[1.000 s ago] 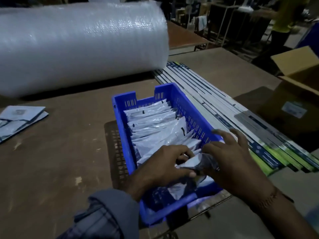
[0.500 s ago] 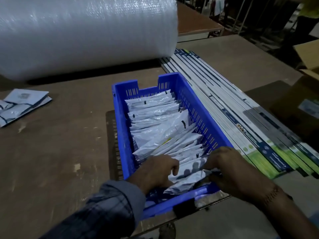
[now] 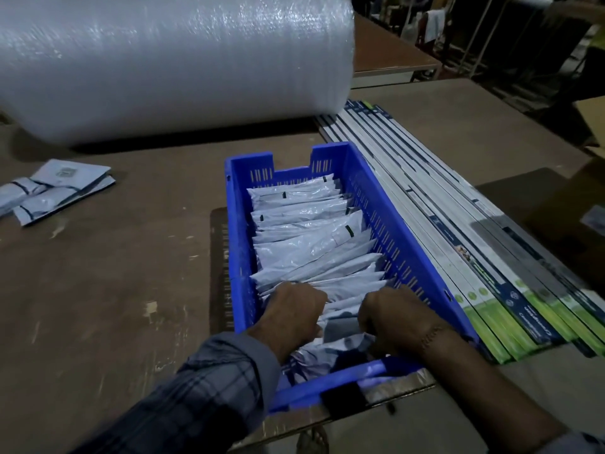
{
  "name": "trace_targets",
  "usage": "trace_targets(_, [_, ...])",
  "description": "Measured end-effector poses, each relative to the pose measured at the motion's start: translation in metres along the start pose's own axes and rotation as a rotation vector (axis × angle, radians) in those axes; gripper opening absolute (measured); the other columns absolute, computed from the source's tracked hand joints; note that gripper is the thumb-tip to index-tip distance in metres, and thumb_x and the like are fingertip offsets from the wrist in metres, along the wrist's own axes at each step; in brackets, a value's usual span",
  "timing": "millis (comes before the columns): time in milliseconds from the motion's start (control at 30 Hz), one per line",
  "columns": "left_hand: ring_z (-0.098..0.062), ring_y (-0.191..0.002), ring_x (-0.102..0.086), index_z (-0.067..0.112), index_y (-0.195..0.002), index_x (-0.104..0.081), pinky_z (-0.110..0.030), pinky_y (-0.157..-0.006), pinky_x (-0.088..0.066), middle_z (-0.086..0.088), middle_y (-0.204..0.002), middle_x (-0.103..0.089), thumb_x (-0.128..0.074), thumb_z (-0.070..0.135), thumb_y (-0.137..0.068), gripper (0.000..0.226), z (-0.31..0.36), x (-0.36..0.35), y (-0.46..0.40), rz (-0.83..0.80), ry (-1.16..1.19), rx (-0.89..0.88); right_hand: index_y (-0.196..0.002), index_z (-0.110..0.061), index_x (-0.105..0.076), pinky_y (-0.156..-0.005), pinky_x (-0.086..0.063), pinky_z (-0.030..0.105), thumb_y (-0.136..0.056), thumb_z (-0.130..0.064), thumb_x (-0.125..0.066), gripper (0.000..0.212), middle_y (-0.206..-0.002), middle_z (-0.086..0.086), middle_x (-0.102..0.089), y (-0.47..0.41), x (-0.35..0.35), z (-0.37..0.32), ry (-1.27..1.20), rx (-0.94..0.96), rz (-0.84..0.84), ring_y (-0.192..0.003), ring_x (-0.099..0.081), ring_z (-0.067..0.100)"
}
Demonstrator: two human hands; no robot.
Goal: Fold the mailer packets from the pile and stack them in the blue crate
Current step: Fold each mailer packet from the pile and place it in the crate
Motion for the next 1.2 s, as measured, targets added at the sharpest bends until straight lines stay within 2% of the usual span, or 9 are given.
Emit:
trace_targets(100, [-0.025, -0.106, -0.070, 0.025, -0.103, -0.069, -0.037, -0.091, -0.052, 0.002, -0.109, -0.075, -0.073, 0.042, -0.094, 0.020, 0.001, 0.003, 0.004, 0.068, 0.025, -0.009, -0.114, -0.021, -0.064, -0.109, -0.036, 0.045, -0.090, -0.037, -0.072, 0.030, -0.120, 0.008, -0.069, -0.016, -0.012, -0.006, 0.203, -0.050, -0.038, -0.115, -0.064, 0.030])
trace_targets(200, [-0.025, -0.109, -0.066, 0.026, -0.107, -0.065, -0.039, -0.098, -0.047, 0.003, -0.114, -0.071, -0.072, 0.052, -0.091, 0.032, 0.003, -0.002, 0.010, 0.074, 0.123, -0.030, -0.132, -0.016, -0.061, -0.105, -0.045, 0.045, -0.098, -0.030, -0.063, 0.036, -0.132, 0.010, -0.064, -0.025, -0.024, -0.004, 0.224, -0.103, -0.094, -0.122, -0.063, 0.030])
trace_targets(367, [-0.025, -0.101, -0.063, 0.026, -0.103, -0.064, -0.041, -0.093, -0.046, 0.002, -0.108, -0.064, -0.077, 0.073, -0.078, 0.055, 0.006, -0.008, 0.018, 0.004, 0.301, -0.073, -0.132, -0.016, -0.061, -0.096, -0.052, 0.041, -0.102, -0.024, -0.056, 0.032, -0.133, 0.009, -0.063, -0.028, -0.026, -0.005, 0.216, -0.102, -0.066, -0.122, -0.064, 0.031])
trace_targets(600, [-0.029, -0.118, -0.062, 0.017, -0.130, -0.055, -0.044, -0.101, -0.044, -0.007, -0.131, -0.061, -0.080, 0.071, -0.078, 0.078, 0.015, -0.018, 0.009, -0.051, -0.065, -0.090, -0.133, 0.003, -0.061, -0.101, -0.054, 0.047, -0.095, -0.021, -0.066, 0.046, -0.136, 0.023, -0.061, -0.028, -0.039, -0.004, 0.119, -0.036, -0.336, -0.126, -0.060, 0.040])
trace_targets(733, [-0.028, -0.117, -0.063, 0.018, -0.131, -0.055, -0.044, -0.100, -0.043, -0.006, -0.129, -0.062, -0.079, 0.075, -0.075, 0.084, 0.017, -0.017, 0.004, -0.098, -0.085, -0.120, -0.134, -0.004, -0.066, -0.096, -0.053, 0.041, -0.097, -0.019, -0.062, 0.040, -0.127, 0.026, -0.066, -0.016, -0.032, -0.004, 0.009, 0.006, -0.400, -0.117, -0.064, 0.040])
trace_targets(833, [-0.023, -0.103, -0.063, 0.027, -0.108, -0.055, -0.037, -0.085, -0.043, 0.003, -0.111, -0.064, -0.091, 0.066, -0.065, 0.068, 0.005, -0.011, 0.010, -0.073, 0.241, -0.123, -0.110, -0.019, -0.080, -0.083, -0.051, 0.028, -0.091, -0.027, -0.074, 0.021, -0.112, 0.008, -0.076, -0.009, -0.020, 0.010, -0.198, -0.095, -0.274, -0.090, -0.066, 0.023])
trace_targets(967, [-0.010, -0.079, -0.055, 0.035, -0.089, -0.055, -0.033, -0.072, -0.047, 0.012, -0.091, -0.056, -0.093, 0.030, -0.079, 0.040, -0.041, 0.029, 0.036, 0.278, 0.783, -0.061, -0.130, -0.023, -0.069, -0.092, -0.057, 0.033, -0.096, -0.040, -0.071, 0.039, -0.121, 0.003, -0.074, -0.008, 0.015, 0.006, -0.383, -0.210, 0.059, -0.094, -0.067, 0.016])
trace_targets(1067, [-0.012, -0.094, -0.056, 0.025, -0.102, -0.064, -0.029, -0.086, -0.045, 0.005, -0.103, -0.060, -0.083, 0.022, -0.090, 0.022, -0.095, 0.062, 0.066, 0.672, 0.757, -0.008, -0.128, -0.023, -0.068, -0.092, -0.058, 0.040, -0.097, -0.048, -0.066, 0.040, -0.118, 0.005, -0.075, -0.014, 0.046, -0.029, -0.340, -0.180, 0.252, -0.108, -0.070, 0.023])
trace_targets(1200, [-0.027, -0.121, -0.059, 0.021, -0.130, -0.064, -0.043, -0.106, -0.048, -0.004, -0.132, -0.062, -0.070, 0.038, -0.092, 0.042, -0.185, 0.038, 0.097, 0.771, 0.599, 0.192, -0.124, -0.025, -0.066, -0.082, -0.058, 0.039, -0.100, -0.046, -0.058, 0.033, -0.110, -0.001, -0.075, -0.025, 0.089, -0.094, -0.272, -0.108, 0.458, -0.101, -0.069, 0.024])
Point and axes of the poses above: each hand's wrist, its own y-axis away from the middle knuckle, its own x-axis out of the back of the hand, z = x × y, the point moved 7 cm from there along -y, towards the middle knuckle
